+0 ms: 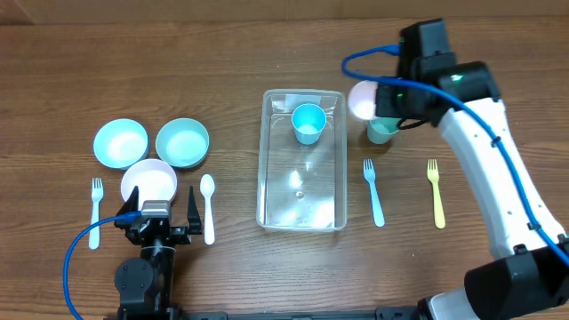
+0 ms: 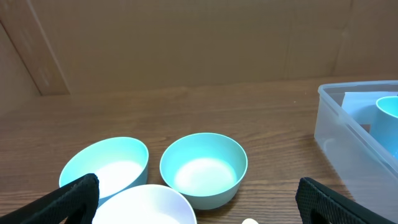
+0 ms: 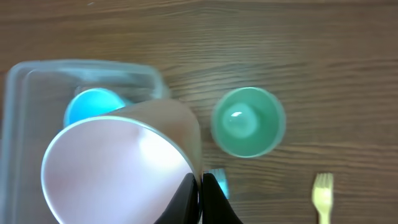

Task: Pack container
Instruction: 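Carry the pink cup over the container and stack it into the teal cup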

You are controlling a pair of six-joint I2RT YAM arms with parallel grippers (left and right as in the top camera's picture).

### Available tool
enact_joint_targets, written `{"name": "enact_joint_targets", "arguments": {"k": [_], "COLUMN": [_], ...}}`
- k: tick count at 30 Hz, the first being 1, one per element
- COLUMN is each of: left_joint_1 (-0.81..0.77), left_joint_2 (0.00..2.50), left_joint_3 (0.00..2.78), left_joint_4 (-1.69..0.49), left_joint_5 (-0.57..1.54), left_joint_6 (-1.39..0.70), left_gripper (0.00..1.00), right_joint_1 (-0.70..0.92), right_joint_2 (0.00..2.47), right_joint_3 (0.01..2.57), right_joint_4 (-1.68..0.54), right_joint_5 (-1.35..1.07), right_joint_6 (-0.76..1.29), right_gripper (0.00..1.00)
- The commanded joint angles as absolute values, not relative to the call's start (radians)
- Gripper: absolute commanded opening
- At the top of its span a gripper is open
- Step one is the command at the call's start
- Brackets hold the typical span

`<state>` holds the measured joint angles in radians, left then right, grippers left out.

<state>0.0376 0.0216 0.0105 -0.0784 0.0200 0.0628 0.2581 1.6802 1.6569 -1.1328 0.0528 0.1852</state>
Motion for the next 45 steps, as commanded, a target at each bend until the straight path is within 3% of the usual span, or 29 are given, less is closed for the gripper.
{"name": "enact_joint_targets", "arguments": {"k": [1, 7, 16, 45], "left_joint_1": [0.046, 0.046, 0.046, 0.046], "left_joint_2": [0.012, 0.012, 0.012, 0.012], "left_joint_3": [0.005, 0.005, 0.005, 0.005], "left_joint_4": [-0.075, -0.075, -0.075, -0.075], "left_joint_5": [0.034, 0.034, 0.034, 0.034], "left_joint_6": [0.082, 0.082, 0.082, 0.082], "left_gripper": [1.0, 1.0, 1.0, 1.0], "right_joint_1": [0.349, 0.418, 0.418, 0.418], "right_joint_2": [1.662, 1.666, 1.793, 1.86], "right_joint_3": [1.681, 1.671, 1.669, 1.667], "right_joint_4": [-1.108, -1.042, -1.015, -0.951], "right_joint_5": [0.069, 0.069, 0.061, 0.021], "right_joint_6": [0.182, 0.186, 0.213, 0.213], "right_gripper": [0.04, 0.04, 0.04, 0.04]}}
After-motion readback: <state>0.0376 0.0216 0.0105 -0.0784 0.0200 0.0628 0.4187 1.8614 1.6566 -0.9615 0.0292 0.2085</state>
